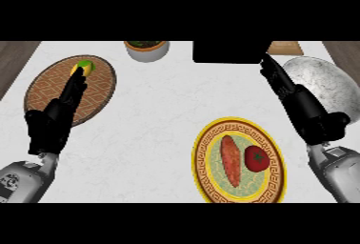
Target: Pick the sweet potato from the plate and place it in the bowl
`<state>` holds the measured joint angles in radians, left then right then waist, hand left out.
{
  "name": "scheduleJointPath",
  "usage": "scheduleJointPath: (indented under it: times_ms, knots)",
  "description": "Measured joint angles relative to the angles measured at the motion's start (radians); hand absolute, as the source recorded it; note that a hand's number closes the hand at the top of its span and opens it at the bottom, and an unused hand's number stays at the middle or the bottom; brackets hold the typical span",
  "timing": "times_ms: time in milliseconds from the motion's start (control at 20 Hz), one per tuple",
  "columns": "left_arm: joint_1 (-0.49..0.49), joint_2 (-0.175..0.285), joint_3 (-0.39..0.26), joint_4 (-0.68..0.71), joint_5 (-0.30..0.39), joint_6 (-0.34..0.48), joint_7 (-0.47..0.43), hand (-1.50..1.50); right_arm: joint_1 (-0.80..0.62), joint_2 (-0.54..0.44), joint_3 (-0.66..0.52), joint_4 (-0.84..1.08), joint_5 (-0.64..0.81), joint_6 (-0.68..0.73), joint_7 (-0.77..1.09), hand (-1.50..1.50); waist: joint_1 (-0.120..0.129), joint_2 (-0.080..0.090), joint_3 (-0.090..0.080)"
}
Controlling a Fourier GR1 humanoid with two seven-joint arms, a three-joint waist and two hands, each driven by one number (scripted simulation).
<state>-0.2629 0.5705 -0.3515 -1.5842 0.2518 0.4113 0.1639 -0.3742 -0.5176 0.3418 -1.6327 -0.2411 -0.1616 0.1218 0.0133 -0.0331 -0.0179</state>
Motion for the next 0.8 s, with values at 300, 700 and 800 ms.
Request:
scheduleJointPath:
  times_ms: [300, 700, 800]
  knots:
    - [-0.012, 0.003, 0.029, -0.003, -0.035, 0.028, -0.043, 0.00, 0.025, 0.067, -0.008, 0.038, -0.248, 0.284, -0.151, 1.50, 0.032, 0.046, 0.022]
    - [-0.017, -0.017, 0.035, 0.008, -0.051, 0.047, -0.049, 0.00, 0.061, 0.015, -0.152, 0.361, -0.297, 0.581, -0.510, -1.50, 0.028, 0.058, 0.026]
    - [-0.021, -0.017, 0.041, 0.015, -0.051, 0.044, -0.048, 0.00, 0.044, -0.019, -0.161, 0.419, -0.260, 0.685, -0.615, -1.50, 0.028, 0.056, 0.025]
